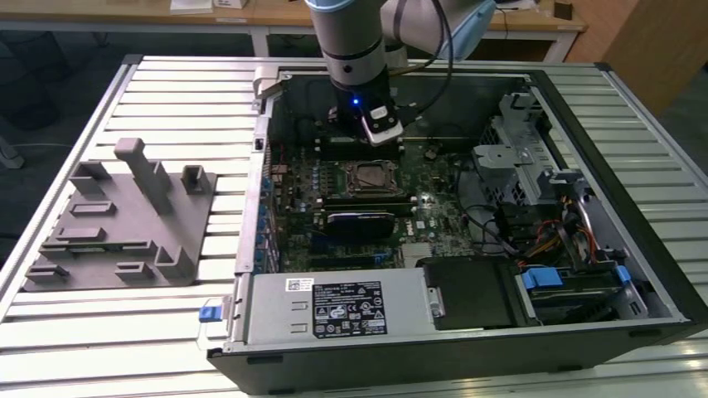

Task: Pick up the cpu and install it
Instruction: 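Install the first cpu locking lever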

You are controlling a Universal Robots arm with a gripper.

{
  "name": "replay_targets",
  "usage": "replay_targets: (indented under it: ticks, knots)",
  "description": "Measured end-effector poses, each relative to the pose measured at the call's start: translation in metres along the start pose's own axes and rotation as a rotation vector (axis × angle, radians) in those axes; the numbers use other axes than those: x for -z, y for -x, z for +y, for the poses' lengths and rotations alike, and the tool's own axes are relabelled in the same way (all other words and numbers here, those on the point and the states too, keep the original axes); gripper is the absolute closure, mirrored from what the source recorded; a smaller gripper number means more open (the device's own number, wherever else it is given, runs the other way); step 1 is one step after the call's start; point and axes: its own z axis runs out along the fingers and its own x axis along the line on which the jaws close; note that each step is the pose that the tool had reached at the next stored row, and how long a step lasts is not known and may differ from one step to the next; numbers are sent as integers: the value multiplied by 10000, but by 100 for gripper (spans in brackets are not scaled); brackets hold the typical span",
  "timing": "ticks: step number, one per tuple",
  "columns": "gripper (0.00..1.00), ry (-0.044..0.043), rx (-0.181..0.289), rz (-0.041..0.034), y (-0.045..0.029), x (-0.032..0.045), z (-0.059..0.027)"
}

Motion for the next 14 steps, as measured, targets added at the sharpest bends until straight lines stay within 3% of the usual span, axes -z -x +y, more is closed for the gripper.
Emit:
replay_targets:
  ticks: [6,7,14]
  knots:
    - [89,-1,-1,5,0,1,0]
    - [89,-24,-5,49,2,1,1]
    - [89,-562,-36,650,36,-14,6]
